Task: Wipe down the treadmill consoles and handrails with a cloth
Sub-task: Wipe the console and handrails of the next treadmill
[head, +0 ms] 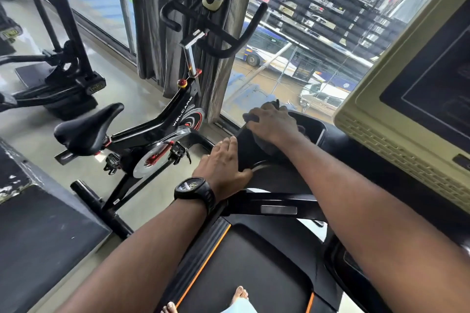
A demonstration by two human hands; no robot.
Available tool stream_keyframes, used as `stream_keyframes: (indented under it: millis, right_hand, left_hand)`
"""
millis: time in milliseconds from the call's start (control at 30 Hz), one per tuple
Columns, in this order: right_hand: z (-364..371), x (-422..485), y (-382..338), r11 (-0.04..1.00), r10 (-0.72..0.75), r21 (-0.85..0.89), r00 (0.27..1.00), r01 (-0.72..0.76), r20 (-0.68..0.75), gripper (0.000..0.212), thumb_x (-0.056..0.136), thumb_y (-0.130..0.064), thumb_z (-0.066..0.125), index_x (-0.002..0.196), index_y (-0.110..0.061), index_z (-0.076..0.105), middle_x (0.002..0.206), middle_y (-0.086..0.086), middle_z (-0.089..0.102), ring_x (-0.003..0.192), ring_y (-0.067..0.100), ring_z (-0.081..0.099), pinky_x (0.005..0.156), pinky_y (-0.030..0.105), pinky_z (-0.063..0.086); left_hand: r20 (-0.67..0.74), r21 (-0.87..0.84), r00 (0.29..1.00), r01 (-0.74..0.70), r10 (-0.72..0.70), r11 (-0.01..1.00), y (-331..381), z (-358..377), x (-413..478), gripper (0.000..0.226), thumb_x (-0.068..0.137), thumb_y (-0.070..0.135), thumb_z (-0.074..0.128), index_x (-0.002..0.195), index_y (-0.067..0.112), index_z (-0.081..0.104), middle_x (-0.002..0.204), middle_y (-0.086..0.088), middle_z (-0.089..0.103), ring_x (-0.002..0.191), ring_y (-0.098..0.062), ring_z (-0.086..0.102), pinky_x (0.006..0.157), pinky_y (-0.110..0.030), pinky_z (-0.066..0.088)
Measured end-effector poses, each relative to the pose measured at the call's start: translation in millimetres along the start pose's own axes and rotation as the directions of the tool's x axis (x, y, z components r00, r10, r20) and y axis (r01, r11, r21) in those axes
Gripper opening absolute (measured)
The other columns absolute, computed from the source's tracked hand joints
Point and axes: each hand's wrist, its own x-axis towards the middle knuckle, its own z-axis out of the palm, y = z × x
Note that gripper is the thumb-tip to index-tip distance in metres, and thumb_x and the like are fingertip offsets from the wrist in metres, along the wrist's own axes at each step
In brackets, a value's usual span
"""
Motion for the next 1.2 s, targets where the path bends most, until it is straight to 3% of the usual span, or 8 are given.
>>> stream_keyframes:
  millis: [267,533,633,767,867,967,1067,1200]
  right_hand:
    - [4.2,-36.7,-32.9,0.996,-0.023,-0.083,0.999,0.026,0.039,0.044,0.096,-0.046,0.048,0.135,-0.028,0.059,0.137,0.006,0.05,0.126,0.043,0.044,0.099,0.052,0.047]
    - [28.8,-47.6,-7.2,0.988,0.136,0.101,0.975,-0.12,-0.176,0.054,0.101,-0.054,0.043,0.151,-0.033,0.036,0.156,-0.003,0.038,0.139,0.041,0.034,0.102,0.056,0.041]
    - [52.0,-66.9,-8.1,0.999,0.034,0.015,0.962,-0.031,-0.272,0.051,0.102,-0.054,0.046,0.147,-0.031,0.042,0.161,-0.005,0.034,0.149,0.043,0.022,0.103,0.062,0.04]
    - [25.1,-52.0,16.7,0.999,-0.033,-0.016,0.992,0.031,-0.122,0.05,0.103,-0.055,0.044,0.151,-0.041,0.039,0.166,-0.01,0.024,0.154,0.038,0.012,0.112,0.066,0.035]
    - [32.3,-56.2,14.6,0.996,0.092,0.013,0.98,-0.091,-0.174,0.05,0.102,-0.054,0.046,0.151,-0.043,0.04,0.166,-0.007,0.026,0.15,0.041,0.021,0.11,0.064,0.037]
    - [56.1,-70.2,2.6,0.999,0.022,-0.035,0.953,-0.034,-0.303,0.05,0.1,-0.053,0.05,0.148,-0.04,0.047,0.161,-0.005,0.038,0.144,0.044,0.033,0.105,0.063,0.038]
    - [41.6,-52.0,10.0,0.997,-0.051,-0.075,0.976,0.036,-0.212,0.05,0.101,-0.056,0.043,0.15,-0.042,0.043,0.161,-0.009,0.036,0.145,0.04,0.03,0.107,0.057,0.038]
    - [19.9,-20.4,2.5,0.98,0.177,0.112,0.975,-0.163,-0.134,0.048,0.102,-0.051,0.04,0.146,-0.032,0.045,0.154,0.002,0.04,0.135,0.042,0.036,0.102,0.059,0.039]
  left_hand:
    - [0.006,-0.007,1.0,0.005,-0.005,1.0,-2.4,-1.7,-0.6,0.091,0.08,0.056,0.048,0.153,0.008,0.025,0.157,-0.01,0.035,0.144,-0.026,0.033,0.116,-0.046,0.033]
    - [0.011,0.004,1.0,-0.012,0.011,1.0,-4.9,-0.6,0.4,0.095,0.084,0.06,0.049,0.156,0.007,0.019,0.162,-0.013,0.027,0.15,-0.024,0.025,0.12,-0.046,0.027]
    - [0.017,-0.01,1.0,-0.005,0.005,1.0,-6.7,2.0,3.0,0.092,0.083,0.054,0.05,0.156,0.007,0.018,0.162,-0.012,0.027,0.15,-0.024,0.023,0.12,-0.046,0.026]
    - [0.028,-0.017,1.0,-0.004,0.005,1.0,-5.2,0.1,2.8,0.096,0.081,0.058,0.044,0.156,0.006,0.018,0.162,-0.013,0.027,0.15,-0.024,0.024,0.12,-0.046,0.027]
    - [0.022,-0.01,1.0,0.003,-0.003,1.0,-4.0,0.0,0.9,0.097,0.08,0.06,0.043,0.157,0.006,0.018,0.162,-0.012,0.027,0.15,-0.023,0.024,0.12,-0.045,0.026]
    - [-0.003,-0.002,1.0,-0.003,0.003,1.0,-3.5,0.6,1.7,0.091,0.087,0.055,0.053,0.157,0.007,0.018,0.162,-0.011,0.026,0.15,-0.023,0.023,0.121,-0.044,0.025]
    - [-0.017,0.0,1.0,-0.012,0.012,1.0,-2.9,2.3,2.3,0.089,0.088,0.052,0.055,0.156,0.007,0.019,0.162,-0.01,0.026,0.15,-0.023,0.022,0.12,-0.045,0.026]
    - [-0.013,-0.001,1.0,-0.012,0.012,1.0,-2.5,1.9,2.2,0.088,0.09,0.051,0.054,0.157,0.007,0.017,0.163,-0.01,0.024,0.151,-0.022,0.02,0.12,-0.045,0.025]
